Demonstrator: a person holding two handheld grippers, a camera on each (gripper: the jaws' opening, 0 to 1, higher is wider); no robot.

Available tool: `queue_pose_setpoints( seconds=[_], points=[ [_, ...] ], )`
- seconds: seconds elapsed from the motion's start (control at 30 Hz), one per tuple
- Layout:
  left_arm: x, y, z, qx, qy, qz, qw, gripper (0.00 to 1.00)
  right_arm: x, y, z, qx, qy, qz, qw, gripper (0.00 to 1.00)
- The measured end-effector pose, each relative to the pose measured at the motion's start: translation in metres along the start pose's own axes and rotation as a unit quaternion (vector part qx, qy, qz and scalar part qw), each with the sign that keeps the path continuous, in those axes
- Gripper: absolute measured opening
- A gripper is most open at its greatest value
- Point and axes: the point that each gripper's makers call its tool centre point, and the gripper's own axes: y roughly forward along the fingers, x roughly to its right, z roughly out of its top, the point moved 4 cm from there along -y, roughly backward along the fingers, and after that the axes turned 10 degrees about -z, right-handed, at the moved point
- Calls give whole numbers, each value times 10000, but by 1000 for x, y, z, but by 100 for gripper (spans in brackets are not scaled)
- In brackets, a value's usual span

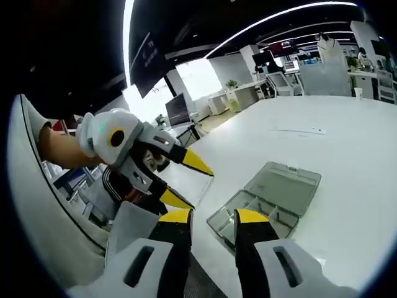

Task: Insert the divider into the dual guide fixture by aligning both edges with the guide slots and pushing it downward to the bottom, including one-sided entry, uneven engagement, binding, and posture correction.

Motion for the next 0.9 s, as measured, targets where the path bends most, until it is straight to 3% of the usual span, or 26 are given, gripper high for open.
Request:
queue_pose_setpoints(
  seconds=[0.9],
  points=[
    [0,6,14,131,151,330,9993,29,-8,7,5,55,260,106,9996,20]
  ],
)
